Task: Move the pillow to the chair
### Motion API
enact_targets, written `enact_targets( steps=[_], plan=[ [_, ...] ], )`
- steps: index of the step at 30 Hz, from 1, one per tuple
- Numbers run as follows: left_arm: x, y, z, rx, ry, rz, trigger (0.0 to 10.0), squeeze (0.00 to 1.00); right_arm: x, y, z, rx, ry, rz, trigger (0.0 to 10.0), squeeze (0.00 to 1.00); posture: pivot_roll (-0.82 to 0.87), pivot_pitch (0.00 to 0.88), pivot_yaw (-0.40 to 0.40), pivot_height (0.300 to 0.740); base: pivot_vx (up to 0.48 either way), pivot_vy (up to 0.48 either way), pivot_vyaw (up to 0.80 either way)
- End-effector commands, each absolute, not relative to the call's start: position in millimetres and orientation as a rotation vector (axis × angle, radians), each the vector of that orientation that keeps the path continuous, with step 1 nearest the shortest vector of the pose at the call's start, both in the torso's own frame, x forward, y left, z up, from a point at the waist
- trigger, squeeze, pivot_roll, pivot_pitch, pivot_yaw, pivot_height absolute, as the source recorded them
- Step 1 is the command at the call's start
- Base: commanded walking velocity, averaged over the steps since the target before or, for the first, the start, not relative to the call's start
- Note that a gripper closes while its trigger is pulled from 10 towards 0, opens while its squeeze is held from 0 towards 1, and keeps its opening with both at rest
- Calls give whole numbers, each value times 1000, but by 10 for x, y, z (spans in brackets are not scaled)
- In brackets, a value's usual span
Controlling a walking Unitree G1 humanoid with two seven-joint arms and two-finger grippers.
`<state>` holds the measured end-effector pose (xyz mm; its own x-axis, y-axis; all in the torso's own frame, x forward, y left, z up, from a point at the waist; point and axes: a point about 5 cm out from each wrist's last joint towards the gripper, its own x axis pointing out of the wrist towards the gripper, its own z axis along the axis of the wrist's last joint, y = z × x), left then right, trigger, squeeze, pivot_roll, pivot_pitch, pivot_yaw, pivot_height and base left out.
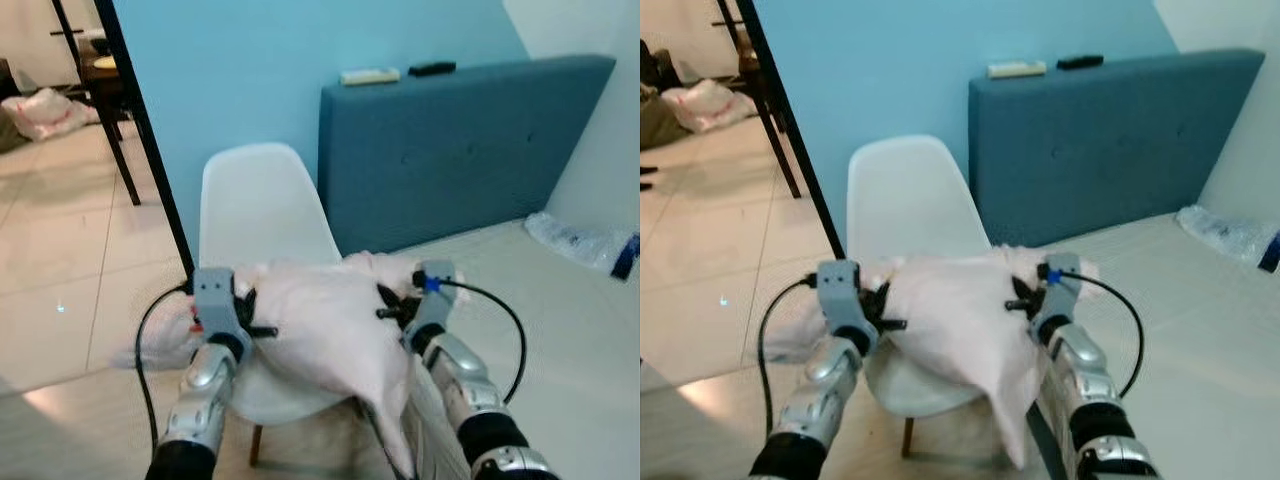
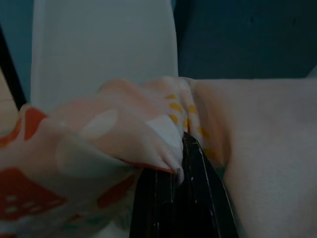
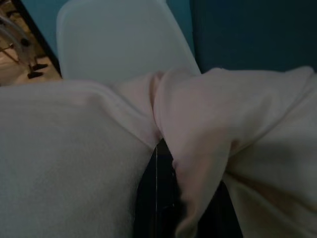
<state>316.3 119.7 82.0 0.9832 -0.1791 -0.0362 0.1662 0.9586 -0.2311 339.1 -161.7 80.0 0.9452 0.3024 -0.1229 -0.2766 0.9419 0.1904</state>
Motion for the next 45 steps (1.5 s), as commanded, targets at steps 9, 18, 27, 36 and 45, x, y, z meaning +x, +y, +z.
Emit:
enact_targets(
  steps=[9,18,27,36,45],
  plan=[
    [3246,1212,980,-188,-7,-152,10000,0,3410,-1455,765,160,192,331,10000,0,-3,7,7,709,285,0,0],
    [3264,1289,996,-137,-9,-62,10000,0,3399,-1487,686,101,254,293,10000,0,-1,16,7,664,60,0,0],
    [3208,1231,912,-99,20,-61,10000,0,3380,-1532,598,-5,319,259,10000,0,1,24,2,644,0,0,0],
    [3192,1207,868,-83,38,-62,10000,0,3359,-1541,504,-71,397,245,10000,0,5,29,-1,644,0,0,0],
    [3141,1165,788,-67,77,-82,10000,0,3336,-1570,423,-134,462,209,10000,0,12,41,4,624,0,0,0]
  ],
)
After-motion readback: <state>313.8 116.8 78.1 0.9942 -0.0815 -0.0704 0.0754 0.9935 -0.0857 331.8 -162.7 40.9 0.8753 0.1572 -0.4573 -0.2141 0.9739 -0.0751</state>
